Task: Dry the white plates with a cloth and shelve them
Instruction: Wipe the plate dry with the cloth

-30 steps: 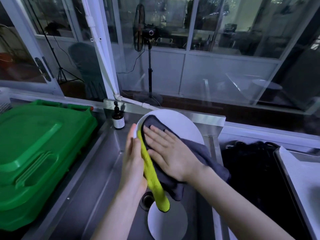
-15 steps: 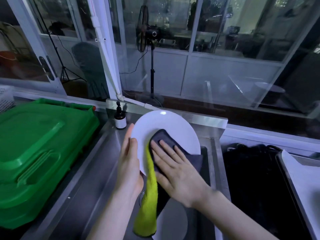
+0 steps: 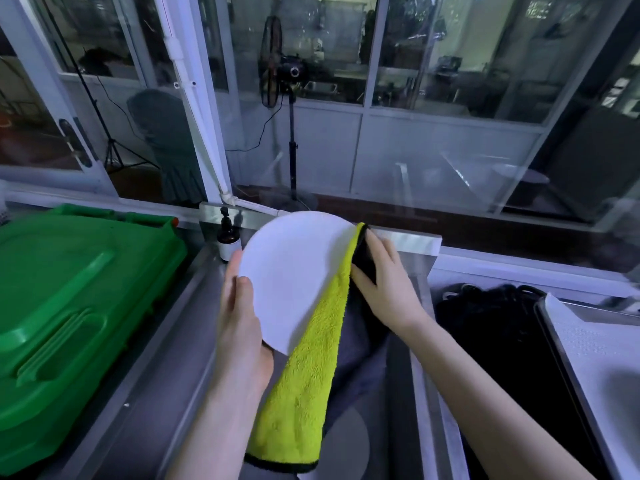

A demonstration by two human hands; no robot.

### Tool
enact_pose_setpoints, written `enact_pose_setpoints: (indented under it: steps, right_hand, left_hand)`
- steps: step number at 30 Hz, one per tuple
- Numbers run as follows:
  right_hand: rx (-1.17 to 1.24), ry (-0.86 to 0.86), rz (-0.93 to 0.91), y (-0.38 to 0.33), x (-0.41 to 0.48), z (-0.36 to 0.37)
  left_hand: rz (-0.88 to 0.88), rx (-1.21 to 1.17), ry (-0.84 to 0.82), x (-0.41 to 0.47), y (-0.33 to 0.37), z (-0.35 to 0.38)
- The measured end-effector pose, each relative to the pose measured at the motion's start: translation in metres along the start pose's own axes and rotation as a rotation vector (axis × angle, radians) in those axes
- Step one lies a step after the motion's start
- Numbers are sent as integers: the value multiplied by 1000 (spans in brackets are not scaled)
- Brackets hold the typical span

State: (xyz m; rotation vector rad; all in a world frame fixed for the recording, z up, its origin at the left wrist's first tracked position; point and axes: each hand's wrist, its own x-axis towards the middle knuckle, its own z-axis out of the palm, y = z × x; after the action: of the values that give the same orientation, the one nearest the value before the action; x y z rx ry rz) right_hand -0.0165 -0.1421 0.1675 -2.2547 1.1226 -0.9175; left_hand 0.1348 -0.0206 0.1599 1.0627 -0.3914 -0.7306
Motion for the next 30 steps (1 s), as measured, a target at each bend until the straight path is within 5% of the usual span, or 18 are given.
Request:
enact_pose_setpoints:
  steps: [3, 9, 15, 19, 26, 30]
  right_hand:
    - [375, 184, 218, -1, -31, 11]
    - [415, 310, 353, -2, -49, 20]
    - [29, -69, 7, -14, 3, -26]
    - [46, -197, -92, -15, 17, -34]
    - [479, 268, 369, 2, -57, 17]
    - [552, 306, 414, 6, -63, 24]
  left_hand:
    - [-22, 20, 55, 0, 1, -1]
    - [-21, 137, 2, -6, 1, -11]
    - [33, 325, -197, -12, 3, -25]
    - [22, 327, -210, -14, 2, -23]
    - [-59, 86, 61, -13, -3, -10]
    - [-39, 160, 20, -7, -2, -12]
